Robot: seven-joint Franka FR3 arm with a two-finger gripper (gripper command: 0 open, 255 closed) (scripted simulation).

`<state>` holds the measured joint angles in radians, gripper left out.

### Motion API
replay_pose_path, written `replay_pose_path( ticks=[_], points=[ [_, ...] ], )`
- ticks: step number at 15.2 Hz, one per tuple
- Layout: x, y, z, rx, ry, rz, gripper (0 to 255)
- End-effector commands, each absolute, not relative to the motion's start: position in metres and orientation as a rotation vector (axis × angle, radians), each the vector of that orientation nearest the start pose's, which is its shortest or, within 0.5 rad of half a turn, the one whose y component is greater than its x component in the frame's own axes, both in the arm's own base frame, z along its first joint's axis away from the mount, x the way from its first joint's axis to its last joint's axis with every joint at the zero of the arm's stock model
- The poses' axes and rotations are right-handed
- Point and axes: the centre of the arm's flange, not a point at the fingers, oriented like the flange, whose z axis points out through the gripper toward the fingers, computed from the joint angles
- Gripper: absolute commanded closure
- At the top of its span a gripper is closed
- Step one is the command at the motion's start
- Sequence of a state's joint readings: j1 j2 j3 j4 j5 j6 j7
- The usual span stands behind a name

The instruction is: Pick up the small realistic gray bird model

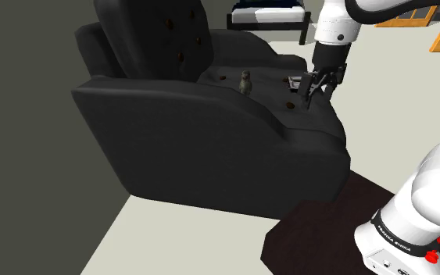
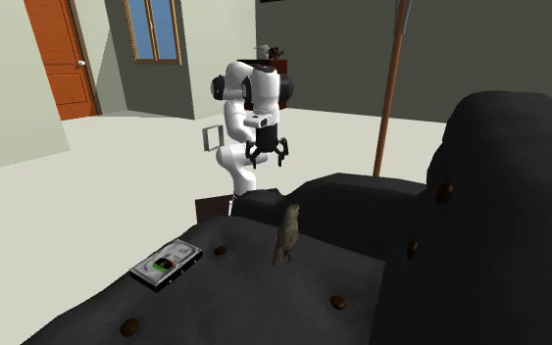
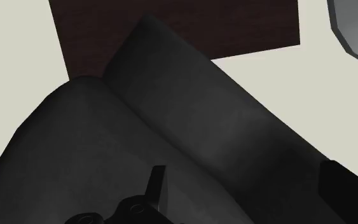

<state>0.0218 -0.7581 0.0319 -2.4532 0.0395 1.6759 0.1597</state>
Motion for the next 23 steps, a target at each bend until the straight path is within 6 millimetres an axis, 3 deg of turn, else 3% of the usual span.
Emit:
replay_pose_path(
  ticks=[1,23],
  points=[
    [0.319,0.023,0.545,-3.121,0.187,0.033,0],
    [0.615,0.029,0.556,-3.333,0.213,0.088,0]
  ],
)
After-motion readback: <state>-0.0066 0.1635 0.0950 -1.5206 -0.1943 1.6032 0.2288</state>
